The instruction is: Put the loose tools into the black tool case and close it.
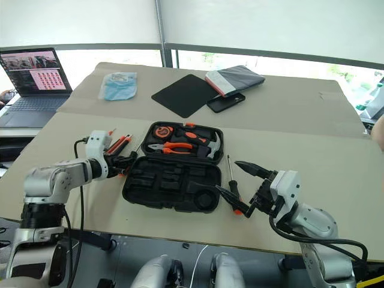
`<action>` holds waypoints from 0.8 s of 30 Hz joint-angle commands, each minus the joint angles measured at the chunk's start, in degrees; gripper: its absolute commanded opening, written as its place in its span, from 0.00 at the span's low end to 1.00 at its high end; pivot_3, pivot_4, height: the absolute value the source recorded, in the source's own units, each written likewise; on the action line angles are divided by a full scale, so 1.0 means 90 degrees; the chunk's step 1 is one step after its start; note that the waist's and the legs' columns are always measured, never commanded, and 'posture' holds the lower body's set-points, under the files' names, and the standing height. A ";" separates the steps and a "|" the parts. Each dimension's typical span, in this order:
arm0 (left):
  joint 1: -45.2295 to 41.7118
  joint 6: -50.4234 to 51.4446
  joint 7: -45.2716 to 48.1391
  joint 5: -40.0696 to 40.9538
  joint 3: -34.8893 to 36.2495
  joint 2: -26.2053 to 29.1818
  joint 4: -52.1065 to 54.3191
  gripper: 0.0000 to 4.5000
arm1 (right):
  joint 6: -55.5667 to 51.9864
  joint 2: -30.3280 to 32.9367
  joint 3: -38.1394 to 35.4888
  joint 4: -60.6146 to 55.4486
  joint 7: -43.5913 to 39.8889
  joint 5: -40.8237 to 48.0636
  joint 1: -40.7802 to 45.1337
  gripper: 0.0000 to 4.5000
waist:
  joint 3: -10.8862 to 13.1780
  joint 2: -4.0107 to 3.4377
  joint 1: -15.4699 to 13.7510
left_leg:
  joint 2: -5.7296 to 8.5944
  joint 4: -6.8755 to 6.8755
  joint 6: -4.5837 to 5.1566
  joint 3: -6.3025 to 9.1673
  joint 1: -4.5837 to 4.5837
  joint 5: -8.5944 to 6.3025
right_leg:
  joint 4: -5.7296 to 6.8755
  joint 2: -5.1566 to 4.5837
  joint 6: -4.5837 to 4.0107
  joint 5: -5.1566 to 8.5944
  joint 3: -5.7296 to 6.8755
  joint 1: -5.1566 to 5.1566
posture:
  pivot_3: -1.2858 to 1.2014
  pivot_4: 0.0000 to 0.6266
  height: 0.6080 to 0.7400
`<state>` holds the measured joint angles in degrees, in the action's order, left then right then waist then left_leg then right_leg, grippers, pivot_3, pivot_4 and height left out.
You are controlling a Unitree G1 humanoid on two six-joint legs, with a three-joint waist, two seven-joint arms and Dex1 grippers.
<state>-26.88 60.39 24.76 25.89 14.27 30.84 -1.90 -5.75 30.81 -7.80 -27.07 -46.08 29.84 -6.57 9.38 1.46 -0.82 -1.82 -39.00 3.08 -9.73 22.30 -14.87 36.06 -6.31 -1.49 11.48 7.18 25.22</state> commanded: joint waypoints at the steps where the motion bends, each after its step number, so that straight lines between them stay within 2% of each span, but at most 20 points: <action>1: 0.0189 -0.0165 -0.0077 0.0593 0.1109 -0.0120 0.0812 0.18 | 0.0006 0.0064 -0.0275 -0.0326 -0.0055 0.0362 0.0037 1.00 | 0.0003 0.0005 0.0010 | 0.0000 0.0000 -0.0001 0.0001 0.0001 0.0001 | 0.0000 0.0000 0.0000 0.0000 0.0002 0.0000 | 0.52 0.24 1.00; 4: 0.0555 -0.0662 0.0405 0.0991 0.1532 -0.0069 0.1260 0.18 | 0.0041 0.0118 -0.0339 -0.0319 -0.0057 0.0384 0.0105 1.00 | 0.0005 0.0008 0.0023 | 0.0000 0.0000 -0.0002 0.0002 0.0002 0.0000 | -0.0002 -0.0001 0.0000 0.0000 0.0001 0.0001 | 0.52 0.24 1.00; 7: 0.0958 -0.1640 0.1555 0.1021 0.1275 0.0287 0.1642 0.18 | 0.0084 0.0193 -0.0395 -0.0277 -0.0091 0.0355 0.0218 1.00 | 0.0005 0.0008 0.0016 | 0.0001 0.0000 -0.0003 -0.0001 0.0001 -0.0001 | -0.0003 -0.0002 0.0000 0.0000 0.0001 0.0000 | 0.52 0.24 1.00; 9: 0.1108 -0.2543 0.2645 0.0690 0.0582 0.0778 0.1811 0.18 | 0.0104 0.0316 -0.0391 -0.0242 -0.0217 0.0317 0.0291 1.00 | 0.0005 0.0008 0.0000 | 0.0001 0.0000 -0.0004 0.0000 0.0004 -0.0002 | -0.0004 -0.0002 -0.0001 0.0000 0.0003 0.0004 | 0.52 0.24 1.00; 11: 0.1079 -0.4170 0.3770 -0.0474 -0.0677 0.1540 0.1553 0.18 | 0.0157 0.0576 -0.0314 -0.0165 -0.0511 0.0173 0.0366 1.00 | 0.0006 0.0007 -0.0053 | 0.0003 0.0000 -0.0004 -0.0001 0.0008 -0.0003 | -0.0006 -0.0005 -0.0004 0.0002 0.0007 0.0007 | 0.52 0.24 1.00; 13: 0.0846 -0.5257 0.4384 -0.1180 -0.1465 0.1916 0.1116 0.18 | 0.0066 0.0740 -0.0291 -0.0067 -0.0662 0.0199 0.0469 1.00 | -0.0005 -0.0018 -0.0079 | 0.0008 0.0005 -0.0003 -0.0004 0.0009 -0.0007 | -0.0020 -0.0007 -0.0010 0.0005 0.0008 0.0010 | 0.52 0.24 1.00; 15: 0.0339 -0.5839 0.4624 -0.1501 -0.1923 0.1861 0.0547 0.18 | -0.0035 0.0787 -0.0263 0.0046 -0.0694 0.0285 0.0670 1.00 | -0.0006 -0.0020 -0.0089 | 0.0011 0.0009 0.0011 -0.0009 0.0009 -0.0015 | -0.0025 -0.0012 -0.0040 0.0023 0.0002 0.0011 | 0.52 0.24 1.00; 17: -0.0319 -0.6359 0.4793 -0.1975 -0.2453 0.1695 -0.0127 0.18 | -0.0124 0.0852 -0.0179 0.0099 -0.0802 0.0331 0.0810 1.00 | -0.0005 -0.0017 -0.0096 | 0.0009 0.0007 0.0017 -0.0008 0.0019 -0.0019 | -0.0028 -0.0010 -0.0026 0.0014 0.0003 0.0016 | 0.52 0.24 1.00; 20: -0.0849 -0.6911 0.4867 -0.2443 -0.2864 0.1528 -0.0850 0.18 | -0.0174 0.0878 -0.0118 0.0127 -0.0889 0.0327 0.0879 1.00 | -0.0005 -0.0017 -0.0106 | 0.0007 -0.0007 0.0023 -0.0005 0.0062 -0.0014 | -0.0023 -0.0002 -0.0005 -0.0003 0.0009 0.0051 | 0.52 0.24 1.00; 22: -0.1198 -0.7429 0.4979 -0.2750 -0.3165 0.1374 -0.1383 0.18 | -0.0191 0.0849 -0.0103 0.0101 -0.0870 0.0294 0.0892 1.00 | -0.0005 -0.0016 -0.0086 | 0.0007 -0.0019 0.0093 -0.0007 0.0090 0.0021 | -0.0015 0.0012 -0.0006 -0.0004 0.0008 0.0079 | 0.52 0.24 1.00; 24: -0.1403 -0.7810 0.5108 -0.2903 -0.3353 0.1253 -0.1741 0.18 | -0.0206 0.0825 -0.0100 0.0084 -0.0838 0.0270 0.0899 1.00 | -0.0005 -0.0016 -0.0056 | 0.0008 -0.0033 0.0097 -0.0010 0.0109 0.0022 | -0.0010 0.0029 -0.0040 -0.0025 0.0009 0.0092 | 0.52 0.24 1.00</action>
<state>-38.06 -6.10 69.74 1.04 -15.07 42.53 -15.85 -7.67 38.13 -7.96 -25.13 -53.75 31.83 1.12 9.34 1.32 -1.33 -1.74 -39.44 3.98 -9.85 23.33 -14.68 36.02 -5.92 -1.91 11.23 7.27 26.07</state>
